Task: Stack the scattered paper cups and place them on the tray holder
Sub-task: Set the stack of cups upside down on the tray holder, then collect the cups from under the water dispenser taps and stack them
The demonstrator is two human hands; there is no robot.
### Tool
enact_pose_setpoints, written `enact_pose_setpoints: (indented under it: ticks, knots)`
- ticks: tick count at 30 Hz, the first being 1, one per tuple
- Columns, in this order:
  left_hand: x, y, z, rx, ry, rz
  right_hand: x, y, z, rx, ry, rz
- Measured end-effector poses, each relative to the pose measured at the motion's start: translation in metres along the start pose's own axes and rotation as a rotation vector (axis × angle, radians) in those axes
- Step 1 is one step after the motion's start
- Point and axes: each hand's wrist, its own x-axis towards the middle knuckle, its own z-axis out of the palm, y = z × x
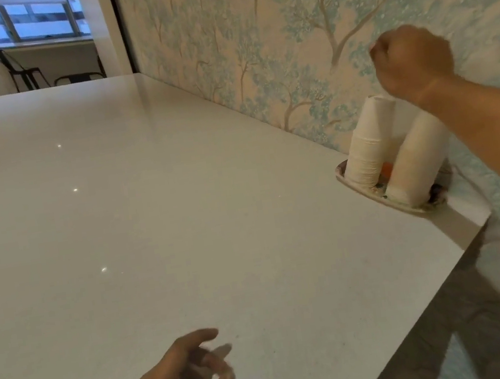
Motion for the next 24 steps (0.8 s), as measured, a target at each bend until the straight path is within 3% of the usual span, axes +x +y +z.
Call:
enact_pose_setpoints:
  ticks: [2, 5, 10, 14, 16, 20, 24]
  knots:
    - [-0.001, -0.001, -0.005, -0.037, 0.010, 0.065, -0.031, -0.031, -0.009, 0.116, 0.059, -0.071]
    - [-0.008, 0.004, -0.003, 0.021, 0.010, 0.225, -0.100, -0.078, -0.017, 0.324, -0.054, -0.154]
    - [-0.027, 0.007, -0.002, 0.387, -0.102, 0.554, -0.240, -0.143, -0.014, 0.390, -0.451, -0.163]
    - [-0.032, 0.003, 0.005, 0.508, -0.094, 0.578, -0.332, -0.141, -0.022, 0.345, -0.756, -0.082]
    - [-0.029, 0.000, 0.010, 0.526, -0.076, 0.593, -0.358, -0.134, -0.031, 0.211, -0.777, -0.122]
    - [-0.025, -0.008, 0.013, 0.578, -0.099, 0.657, -0.393, -0.141, -0.060, 0.111, -0.758, -0.034]
    - [-0.013, -0.010, 0.018, 0.772, -0.335, 0.669, -0.423, -0.160, -0.083, 0.096, -0.728, 0.051]
